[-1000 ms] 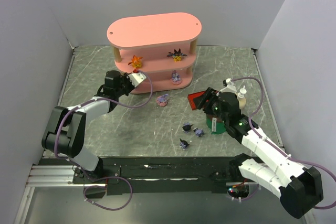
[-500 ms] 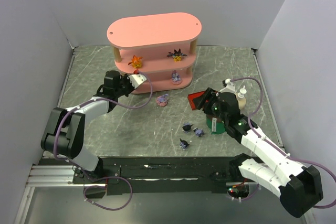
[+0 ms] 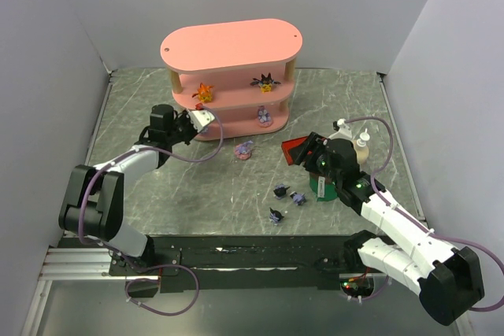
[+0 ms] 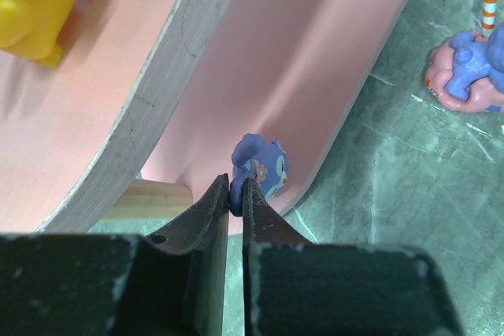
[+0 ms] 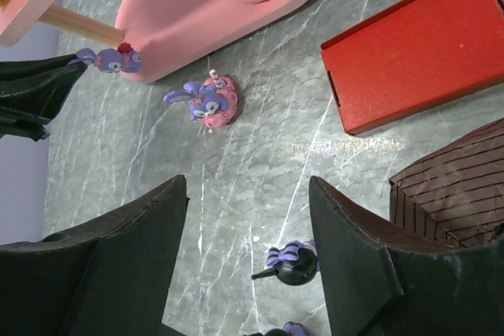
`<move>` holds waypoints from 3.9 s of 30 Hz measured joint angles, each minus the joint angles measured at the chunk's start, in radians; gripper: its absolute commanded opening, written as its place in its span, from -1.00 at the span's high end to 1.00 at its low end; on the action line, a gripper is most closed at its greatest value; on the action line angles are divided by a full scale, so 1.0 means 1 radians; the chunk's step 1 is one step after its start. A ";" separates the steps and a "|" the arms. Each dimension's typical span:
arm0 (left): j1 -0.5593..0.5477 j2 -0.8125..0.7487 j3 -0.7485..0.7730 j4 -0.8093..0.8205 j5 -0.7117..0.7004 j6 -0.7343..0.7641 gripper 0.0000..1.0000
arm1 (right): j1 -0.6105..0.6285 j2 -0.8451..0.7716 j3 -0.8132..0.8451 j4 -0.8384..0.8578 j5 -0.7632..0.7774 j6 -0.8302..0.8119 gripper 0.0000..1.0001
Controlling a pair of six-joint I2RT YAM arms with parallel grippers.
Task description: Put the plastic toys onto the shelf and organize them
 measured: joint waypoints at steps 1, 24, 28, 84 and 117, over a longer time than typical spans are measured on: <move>0.002 0.000 0.000 0.000 0.005 -0.001 0.64 | 0.000 0.000 0.000 0.000 0.000 0.002 -0.40; 0.005 0.045 0.062 -0.043 0.019 0.009 0.35 | 0.000 0.019 -0.001 0.008 -0.014 0.005 -0.41; 0.005 0.027 0.061 -0.056 0.019 0.003 0.27 | 0.000 0.020 -0.001 0.008 -0.014 0.006 -0.41; -0.308 -0.182 0.092 -0.133 -0.061 -0.607 -0.16 | 0.000 -0.124 -0.033 -0.079 0.020 0.029 -0.45; -0.468 0.121 0.209 -0.224 -0.384 -0.498 0.14 | -0.007 -0.139 -0.064 -0.083 0.047 0.028 -0.46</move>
